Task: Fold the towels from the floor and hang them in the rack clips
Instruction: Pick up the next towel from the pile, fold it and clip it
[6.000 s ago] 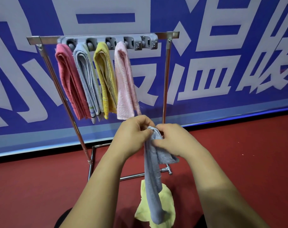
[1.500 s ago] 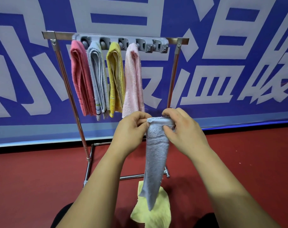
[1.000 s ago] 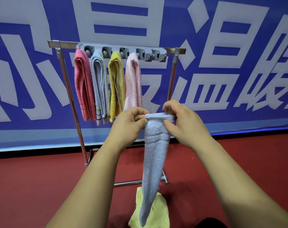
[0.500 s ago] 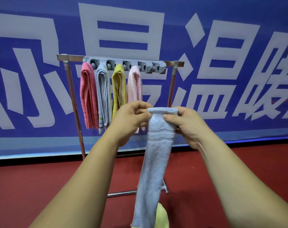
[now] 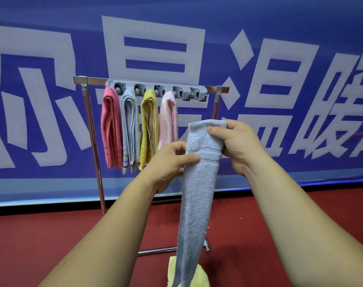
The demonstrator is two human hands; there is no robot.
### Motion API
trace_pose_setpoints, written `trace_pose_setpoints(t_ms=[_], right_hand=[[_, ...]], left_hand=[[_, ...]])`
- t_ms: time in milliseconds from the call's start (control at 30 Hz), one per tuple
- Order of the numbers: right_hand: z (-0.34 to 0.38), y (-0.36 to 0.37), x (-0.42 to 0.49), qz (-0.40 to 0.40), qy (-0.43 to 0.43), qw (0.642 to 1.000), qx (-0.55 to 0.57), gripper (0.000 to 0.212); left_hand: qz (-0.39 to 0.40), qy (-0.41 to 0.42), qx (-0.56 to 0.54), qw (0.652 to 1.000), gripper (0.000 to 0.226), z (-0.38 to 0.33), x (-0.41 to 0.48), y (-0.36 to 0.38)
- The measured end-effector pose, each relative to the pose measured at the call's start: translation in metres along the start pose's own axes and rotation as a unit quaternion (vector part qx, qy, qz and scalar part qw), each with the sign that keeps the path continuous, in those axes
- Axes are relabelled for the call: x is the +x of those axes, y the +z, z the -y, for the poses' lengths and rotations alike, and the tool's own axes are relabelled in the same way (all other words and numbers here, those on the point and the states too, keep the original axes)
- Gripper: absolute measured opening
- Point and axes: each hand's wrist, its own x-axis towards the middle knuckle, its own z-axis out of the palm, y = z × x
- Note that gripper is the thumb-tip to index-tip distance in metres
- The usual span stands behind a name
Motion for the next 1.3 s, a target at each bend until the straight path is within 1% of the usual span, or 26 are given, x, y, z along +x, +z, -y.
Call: trace_pose_setpoints(t_ms=[33,67,200,300,467,600,700,767,833,900,967,1033,1067,1100,1133,1200,1233,1300], right_hand=[[0.002,-0.001,0.002,-0.005,-0.005,1.000,0.001,0.017],[0.004,-0.002,0.004,-0.008,-0.010,1.000,0.004,0.017],[0.011,-0.004,0.005,-0.011,-0.021,1.000,0.001,0.017],[0.012,-0.003,0.005,-0.027,-0.028,0.999,0.006,0.015],[0.016,-0.003,0.008,-0.040,-0.049,0.998,-0.018,0.011],[0.022,-0.006,0.011,-0.048,-0.066,0.996,-0.020,0.013],[0.027,-0.009,0.015,-0.070,-0.062,0.996,-0.004,0.015],[0.032,-0.011,0.018,-0.089,-0.053,0.995,0.010,0.020],[0.036,-0.013,0.024,-0.102,-0.044,0.994,0.015,0.023],[0.038,-0.015,0.028,-0.113,-0.039,0.993,0.013,0.018],[0.037,-0.015,0.032,-0.138,-0.057,0.989,-0.015,0.013],[0.032,-0.015,0.042,-0.169,-0.086,0.980,-0.067,0.010],[0.027,-0.016,0.050,-0.172,-0.088,0.977,-0.086,0.008],[0.017,-0.020,0.059,-0.158,-0.061,0.980,-0.102,0.011],[0.007,-0.024,0.064,-0.129,-0.005,0.985,-0.115,0.024],[-0.028,-0.036,0.063,-0.067,0.145,0.981,-0.109,0.074],[-0.053,-0.045,0.057,-0.037,0.202,0.974,-0.093,0.082],[-0.117,-0.058,0.025,0.011,0.290,0.955,-0.056,0.071]], left_hand=[[-0.005,0.004,-0.002,1.000,0.014,0.000,0.001,0.000],[-0.010,0.009,-0.007,1.000,0.013,0.001,0.002,0.002],[-0.027,0.020,-0.019,0.999,0.016,0.006,0.005,0.006],[-0.037,0.024,-0.038,0.998,0.014,0.011,0.005,0.010],[-0.015,-0.001,-0.045,0.999,0.020,0.026,0.003,0.012],[-0.014,-0.015,-0.074,0.997,0.021,0.036,0.005,0.011],[0.003,-0.025,-0.075,0.997,0.024,0.044,0.006,0.011],[0.006,-0.029,-0.071,0.997,0.023,0.050,0.008,0.013],[-0.007,-0.031,-0.074,0.997,0.020,0.055,0.010,0.017],[-0.029,-0.036,-0.082,0.996,0.016,0.060,0.013,0.022],[-0.045,-0.044,-0.089,0.994,0.013,0.063,0.016,0.028],[-0.055,-0.054,-0.085,0.993,0.009,0.064,0.021,0.033],[-0.061,-0.062,-0.082,0.993,0.008,0.065,0.023,0.036],[-0.069,-0.075,-0.080,0.992,0.007,0.066,0.027,0.037],[-0.074,-0.094,-0.082,0.989,0.007,0.068,0.029,0.037],[-0.076,-0.147,-0.102,0.981,0.007,0.075,0.034,0.036],[-0.081,-0.177,-0.119,0.974,0.010,0.082,0.035,0.034],[-0.115,-0.244,-0.166,0.949,0.013,0.102,0.034,0.035]])
